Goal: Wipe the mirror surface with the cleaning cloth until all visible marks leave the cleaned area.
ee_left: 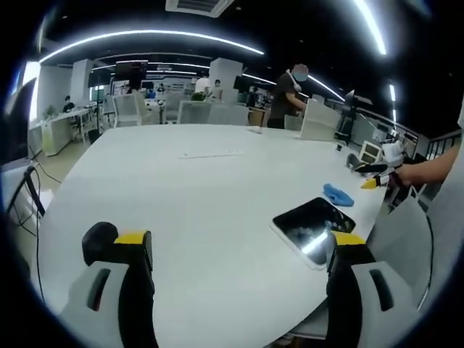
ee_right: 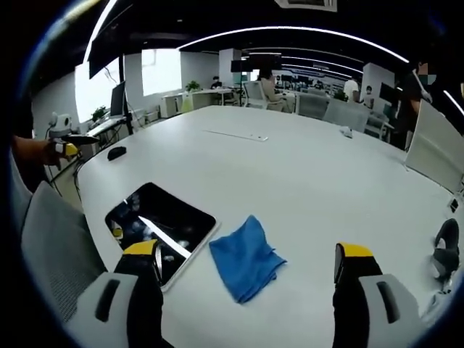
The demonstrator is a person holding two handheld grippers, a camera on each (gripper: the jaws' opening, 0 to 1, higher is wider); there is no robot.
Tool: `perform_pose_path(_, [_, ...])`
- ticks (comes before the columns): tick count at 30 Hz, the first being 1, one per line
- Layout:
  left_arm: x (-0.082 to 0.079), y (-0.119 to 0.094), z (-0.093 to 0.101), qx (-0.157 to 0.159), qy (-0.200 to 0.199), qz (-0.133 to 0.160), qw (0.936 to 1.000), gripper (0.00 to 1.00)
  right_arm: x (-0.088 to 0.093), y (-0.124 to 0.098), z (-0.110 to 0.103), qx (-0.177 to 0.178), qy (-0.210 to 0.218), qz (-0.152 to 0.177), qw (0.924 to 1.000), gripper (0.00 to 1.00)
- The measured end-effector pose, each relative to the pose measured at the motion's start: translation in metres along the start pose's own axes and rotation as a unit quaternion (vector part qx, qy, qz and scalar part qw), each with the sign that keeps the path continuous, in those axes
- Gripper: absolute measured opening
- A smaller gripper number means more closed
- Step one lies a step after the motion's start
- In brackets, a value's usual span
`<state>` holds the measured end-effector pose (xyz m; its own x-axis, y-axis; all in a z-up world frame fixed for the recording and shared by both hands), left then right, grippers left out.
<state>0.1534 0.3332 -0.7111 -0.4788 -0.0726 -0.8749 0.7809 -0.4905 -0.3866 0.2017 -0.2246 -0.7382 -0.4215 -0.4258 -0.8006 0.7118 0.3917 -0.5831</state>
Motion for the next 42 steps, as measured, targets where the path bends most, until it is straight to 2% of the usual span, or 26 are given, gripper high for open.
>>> perform_pose_path(3, [-0.001,-0.001,0.003,-0.001,0.005,0.001,1.0,0.99,0.001,0.006,0.002,0.001,-0.001,-0.002,1.0,0.95])
perform_pose_path(8, [0.002,-0.002,0.002,-0.008,0.009,-0.004,0.9999,0.99,0.005,0.022,0.003,0.006,-0.015,-0.014,0.9998,0.79])
perform_pose_path(11, [0.006,-0.002,0.0,-0.013,0.005,-0.017,0.9998,0.99,0.007,0.033,0.001,0.007,-0.014,-0.021,0.9997,0.71])
perform_pose_path(18, [0.005,0.001,0.005,-0.014,0.011,-0.024,0.9996,0.99,0.017,0.051,0.001,0.014,-0.005,-0.042,0.999,0.61])
perform_pose_path(22, [0.007,0.003,0.011,-0.016,0.01,-0.021,0.9996,0.99,0.019,0.061,-0.003,0.011,-0.006,-0.048,0.9988,0.47])
perform_pose_path(25, [0.011,0.005,0.011,-0.018,0.001,-0.026,0.9995,0.99,0.02,0.068,-0.005,0.007,-0.007,-0.058,0.9982,0.31])
perform_pose_path(30, [0.01,0.004,0.015,-0.02,-0.002,-0.023,0.9995,0.99,0.027,0.08,-0.007,0.01,-0.007,-0.081,0.9966,0.19])
perform_pose_path(32, [0.01,0.002,0.015,-0.022,-0.003,-0.023,0.9995,0.99,0.03,0.082,-0.009,0.013,-0.004,-0.093,0.9956,0.19])
perform_pose_path(39, [0.013,-0.001,0.009,-0.031,-0.01,-0.026,0.9991,0.99,0.028,0.082,-0.012,0.027,-0.001,-0.099,0.9947,0.17])
perform_pose_path(42, [0.013,0.0,0.009,-0.031,-0.009,-0.025,0.9992,0.99,0.026,0.077,-0.018,0.034,-0.008,-0.1,0.9944,0.09])
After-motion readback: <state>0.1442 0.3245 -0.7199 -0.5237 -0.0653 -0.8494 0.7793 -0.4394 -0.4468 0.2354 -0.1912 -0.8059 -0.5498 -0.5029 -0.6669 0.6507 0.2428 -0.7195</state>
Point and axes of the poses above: the point that each gripper's makers call its tool centre point, and the gripper's own axes: y roughly forward along the fingers, z roughly to its right, x roughly out of its underside, the point moved 10 cm from there along -y, roughly backward along the fingers, and after that the axes turned 8 degrees about -y, right-handed, at the moved point
